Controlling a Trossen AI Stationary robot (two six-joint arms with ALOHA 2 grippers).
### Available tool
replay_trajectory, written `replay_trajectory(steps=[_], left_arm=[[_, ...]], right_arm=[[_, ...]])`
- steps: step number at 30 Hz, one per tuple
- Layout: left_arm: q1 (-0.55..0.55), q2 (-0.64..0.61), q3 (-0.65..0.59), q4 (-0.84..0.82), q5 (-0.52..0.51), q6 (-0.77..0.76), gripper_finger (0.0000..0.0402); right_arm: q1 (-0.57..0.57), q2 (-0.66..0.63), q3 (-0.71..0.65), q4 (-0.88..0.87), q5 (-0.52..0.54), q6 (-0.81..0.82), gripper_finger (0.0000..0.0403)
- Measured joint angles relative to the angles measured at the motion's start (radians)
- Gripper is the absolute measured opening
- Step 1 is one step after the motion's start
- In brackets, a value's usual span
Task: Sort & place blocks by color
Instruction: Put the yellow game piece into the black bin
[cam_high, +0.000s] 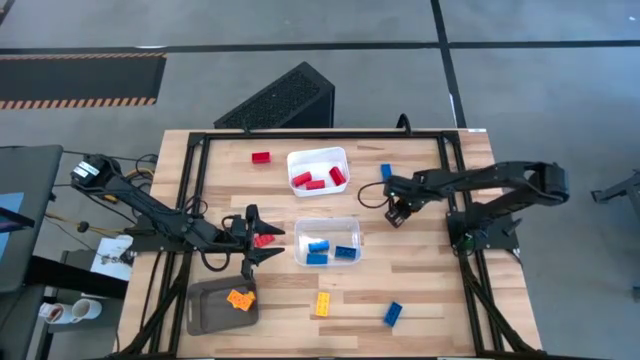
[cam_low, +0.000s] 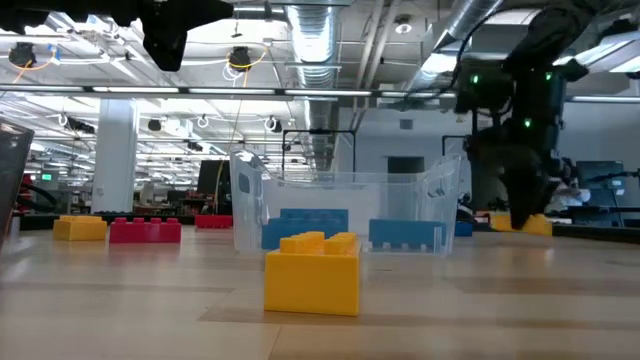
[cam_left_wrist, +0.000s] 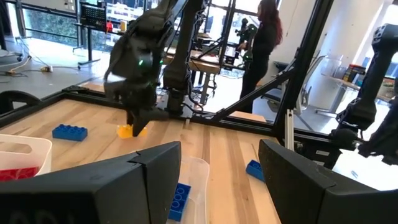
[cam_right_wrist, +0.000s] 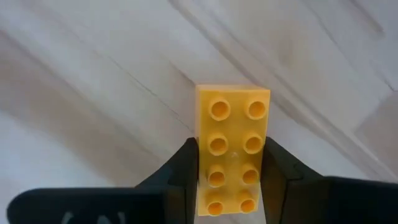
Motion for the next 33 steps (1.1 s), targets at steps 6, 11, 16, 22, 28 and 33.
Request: replay_trajectory(steps=[6, 11, 16, 22, 28, 33], left_arm=[[0.0, 0.0, 0.0, -0.001, -0.004, -0.001, 0.0205], [0.0, 0.0, 0.0, -0.003, 0.011, -0.004, 0.0205], [0.0, 0.0, 0.0, 0.0, 0.044, -0.008, 0.0205], [0.005, 0.057, 0.002, 0.054, 0.069, -0.015, 0.0212], [0.054, 0.18, 0.058, 0.085, 0.091, -0.02, 0.0241], [0.097, 0.274, 0.128, 0.083, 0.149, -0.055, 0.0274]], right_arm=[[0.135, -0.13, 0.0, 0.175, 0.006, 0.067, 0.0118], [0.279, -0.177, 0.001, 0.473, 0.046, 0.07, 0.0118], [0.414, -0.147, 0.003, 0.82, 0.14, -0.005, 0.0118], [0.52, -0.023, 0.003, 1.159, 0.224, -0.113, 0.0118], [0.544, 0.113, 0.003, 1.366, 0.229, -0.145, 0.0118], [0.542, 0.197, 0.021, 1.427, 0.229, -0.165, 0.0118]])
